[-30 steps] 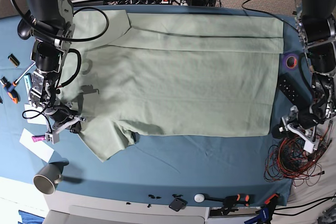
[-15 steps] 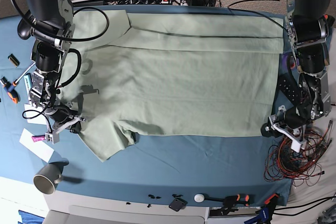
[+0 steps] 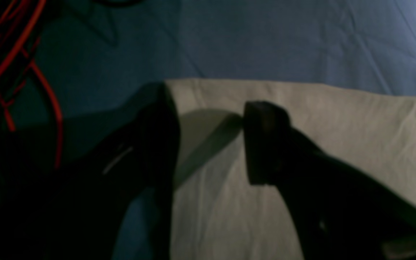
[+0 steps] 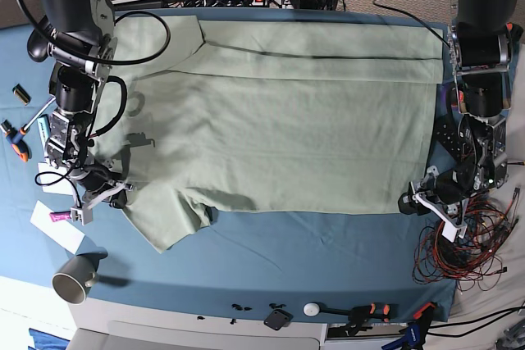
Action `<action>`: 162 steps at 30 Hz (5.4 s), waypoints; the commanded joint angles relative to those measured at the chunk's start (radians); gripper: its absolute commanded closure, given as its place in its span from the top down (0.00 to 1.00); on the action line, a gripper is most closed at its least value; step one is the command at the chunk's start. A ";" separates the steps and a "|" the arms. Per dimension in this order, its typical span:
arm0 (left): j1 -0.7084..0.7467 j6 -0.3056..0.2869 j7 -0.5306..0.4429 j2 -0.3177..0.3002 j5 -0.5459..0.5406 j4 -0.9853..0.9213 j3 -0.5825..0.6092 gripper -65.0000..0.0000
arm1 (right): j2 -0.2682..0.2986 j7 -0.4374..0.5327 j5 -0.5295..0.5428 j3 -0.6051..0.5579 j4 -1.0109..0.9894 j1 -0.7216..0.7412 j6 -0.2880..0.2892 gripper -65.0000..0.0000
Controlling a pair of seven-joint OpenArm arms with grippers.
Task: Fold the T-shirt properly
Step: 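Grasp the shirt's side edges near the hem with both grippers, then lift the hem side and fold it over toward the collar with both grippers, then lower the folded hem onto the shirt and open both grippers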
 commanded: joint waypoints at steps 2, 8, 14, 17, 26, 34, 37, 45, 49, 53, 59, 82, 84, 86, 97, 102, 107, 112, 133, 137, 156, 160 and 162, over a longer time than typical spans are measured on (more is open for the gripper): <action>-0.024 -0.007 0.023 -0.010 0.000 0.011 0.000 0.53 | -0.002 -0.076 -0.043 -0.003 -0.006 0.001 0.002 0.00; -0.024 -0.034 0.071 0.014 -0.018 0.011 0.000 0.49 | -0.002 -0.076 -0.043 -0.003 -0.006 0.001 0.002 0.00; -0.025 -0.034 0.071 0.023 -0.029 0.011 0.000 0.45 | -0.002 -0.076 -0.043 -0.003 -0.006 0.000 0.002 0.00; -0.025 -0.034 0.070 0.021 -0.051 0.011 -0.001 0.31 | -0.002 -0.076 -0.043 -0.003 -0.006 0.000 0.002 0.00; -0.031 -0.084 0.038 0.005 -0.076 0.011 -0.002 0.22 | -0.002 -0.056 -0.040 -0.003 -0.006 0.000 0.002 0.00; -0.031 -0.084 0.013 -0.006 -0.076 0.011 -0.002 0.02 | -0.002 -0.055 -0.040 -0.003 -0.006 0.000 0.002 0.00; -0.031 -0.084 -0.002 -0.005 -0.076 0.011 -0.002 0.00 | -0.002 -0.056 -0.040 -0.003 -0.006 0.000 0.002 0.00; -0.031 -0.166 -0.012 -0.006 -0.079 0.011 -0.002 0.00 | -0.001 -0.065 -0.037 -0.002 0.033 -0.012 0.082 0.00; -0.030 -0.179 -0.009 -0.011 -0.084 0.011 -0.002 0.00 | -0.001 -0.154 0.025 -0.002 0.180 -0.060 0.100 0.00; -0.030 -0.240 0.051 -0.030 -0.174 0.014 -0.002 0.00 | 0.002 -0.248 0.090 -0.002 0.349 -0.119 0.100 0.00; -0.030 -0.312 0.137 -0.074 -0.269 0.016 -0.003 0.00 | 0.001 -0.314 0.148 -0.002 0.531 -0.197 0.100 0.00; 0.051 -0.312 0.614 -0.191 -0.791 0.020 -0.003 0.00 | 0.006 -0.497 0.300 0.023 1.085 -0.549 0.110 0.00; 0.062 -0.312 0.624 -0.194 -0.791 0.020 -0.003 0.00 | 0.006 -0.500 0.301 0.045 1.107 -0.574 0.110 0.00; 0.068 -0.312 0.625 -0.198 -0.791 0.020 -0.003 0.00 | 0.007 -0.503 0.301 0.072 1.130 -0.597 0.110 0.00; 0.084 -0.312 0.678 -0.225 -0.791 0.029 -0.003 0.00 | 0.006 -0.548 0.415 0.259 1.165 -0.682 0.110 0.00; 0.114 -0.312 0.683 -0.227 -0.791 0.036 -0.003 0.00 | 0.006 -0.605 0.533 0.352 1.165 -0.684 0.110 0.00; 0.127 -0.312 0.686 -0.227 -0.791 0.045 -0.003 0.00 | 0.006 -0.647 0.618 0.405 1.165 -0.711 0.110 0.00; 0.156 -0.312 0.690 -0.229 -0.791 0.085 -0.003 0.00 | 0.006 -0.652 0.649 0.405 1.165 -0.758 0.110 0.00; 0.192 -0.312 0.690 -0.268 -0.791 0.101 -0.003 0.00 | 0.007 -0.795 0.769 0.406 1.165 -0.779 0.110 0.00; 0.192 -0.312 0.690 -0.291 -0.791 0.101 -0.003 0.00 | 0.014 -0.804 0.777 0.409 1.165 -0.795 0.110 0.00; 0.235 -0.312 0.690 -0.293 -0.791 0.101 -0.002 0.00 | 0.072 -0.917 0.875 0.437 1.165 -0.815 0.110 0.00; 0.274 -0.312 0.690 -0.293 -0.791 0.103 -0.002 0.00 | 0.073 -0.925 0.875 0.437 1.165 -0.817 0.110 0.00; 0.285 -0.312 0.690 -0.293 -0.791 0.103 -0.002 0.00 | 0.072 -0.925 0.875 0.437 1.165 -0.828 0.110 0.00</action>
